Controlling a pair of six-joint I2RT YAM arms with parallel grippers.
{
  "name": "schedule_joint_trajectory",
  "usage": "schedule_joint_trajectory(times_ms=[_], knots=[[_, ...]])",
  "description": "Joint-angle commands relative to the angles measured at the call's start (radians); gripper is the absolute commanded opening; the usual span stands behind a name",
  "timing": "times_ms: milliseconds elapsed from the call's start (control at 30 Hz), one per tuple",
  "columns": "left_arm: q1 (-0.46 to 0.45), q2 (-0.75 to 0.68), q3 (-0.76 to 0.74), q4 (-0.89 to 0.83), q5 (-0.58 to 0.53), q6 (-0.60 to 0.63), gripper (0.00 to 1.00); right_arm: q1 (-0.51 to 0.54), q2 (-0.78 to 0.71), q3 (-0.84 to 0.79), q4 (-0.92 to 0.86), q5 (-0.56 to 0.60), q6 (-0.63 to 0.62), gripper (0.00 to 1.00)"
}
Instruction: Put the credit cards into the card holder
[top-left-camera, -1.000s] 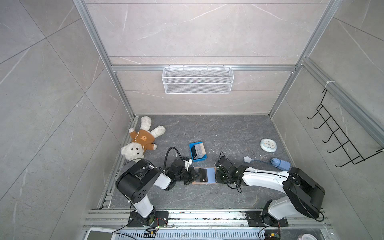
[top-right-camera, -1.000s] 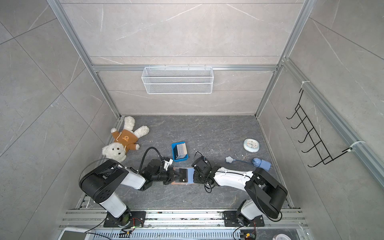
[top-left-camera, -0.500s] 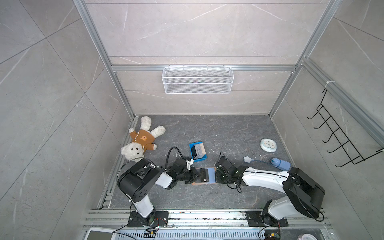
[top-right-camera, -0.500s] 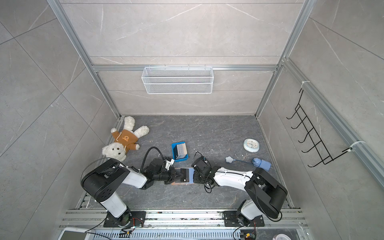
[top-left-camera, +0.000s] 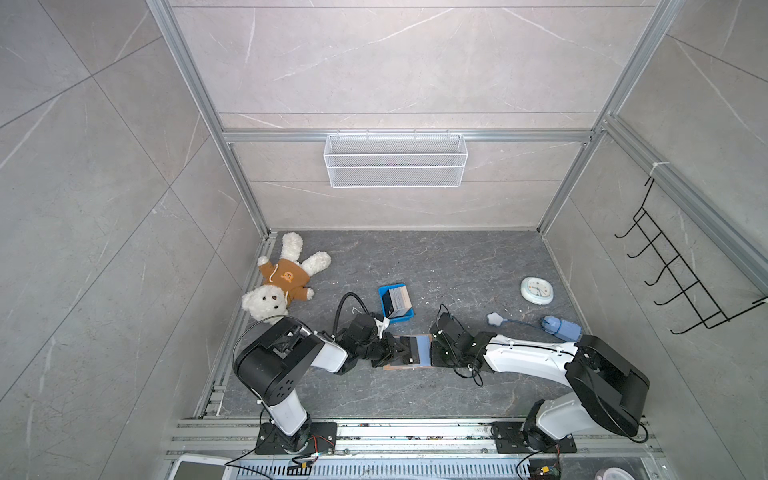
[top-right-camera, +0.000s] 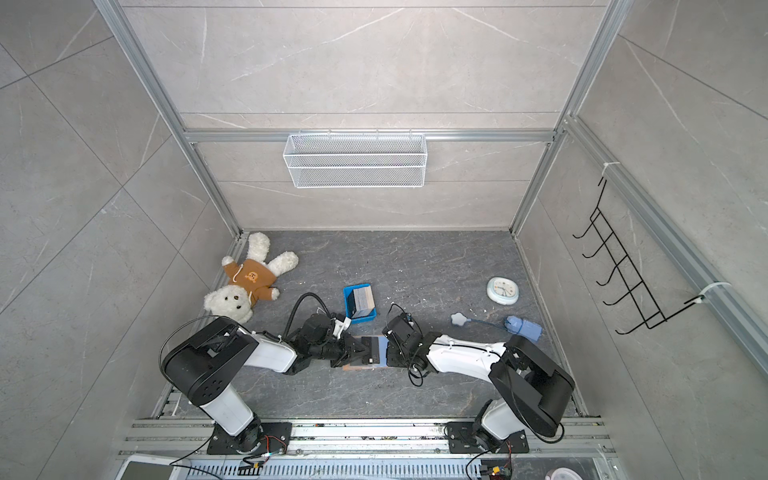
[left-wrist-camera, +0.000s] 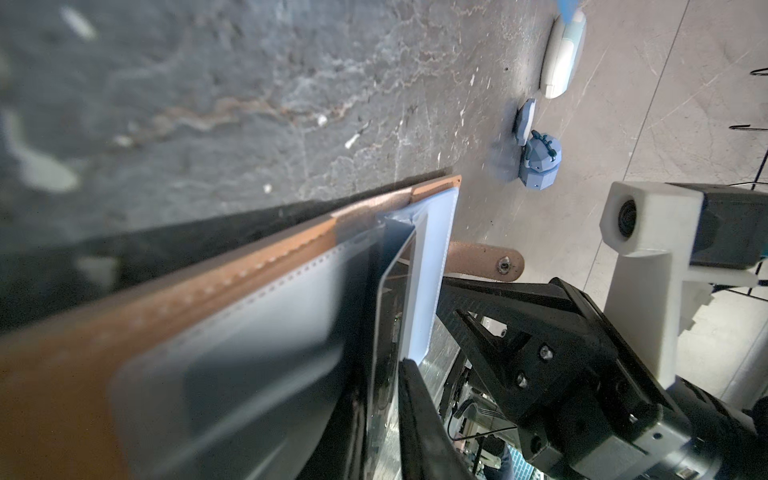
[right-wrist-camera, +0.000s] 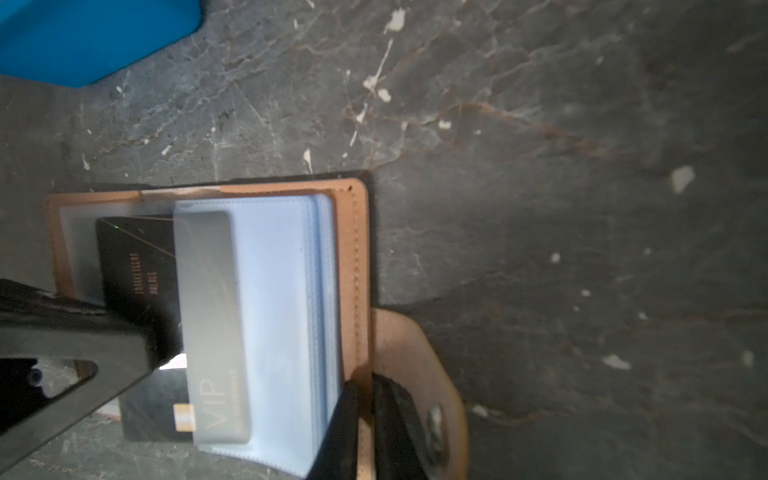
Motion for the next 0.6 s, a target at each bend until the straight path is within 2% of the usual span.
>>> schedule_joint_trajectory(times_ms=[0,267,567], knots=[[-0.005,-0.030,0.026,-0.196,-0.073,0.035,0.20,0.009,0.031,-0.014,-0.035,0.007,0.009,0.13],[-0.003,-0.115,0.116,-0.510,-0.154,0.123,0.24,0.011,0.035,-0.006,-0.060,0.024,0.003,0.13],[-0.004,-0.089,0.146,-0.526,-0.145,0.131,0.23,0.012,0.038,0.002,-0.066,0.024,-0.001,0.13]])
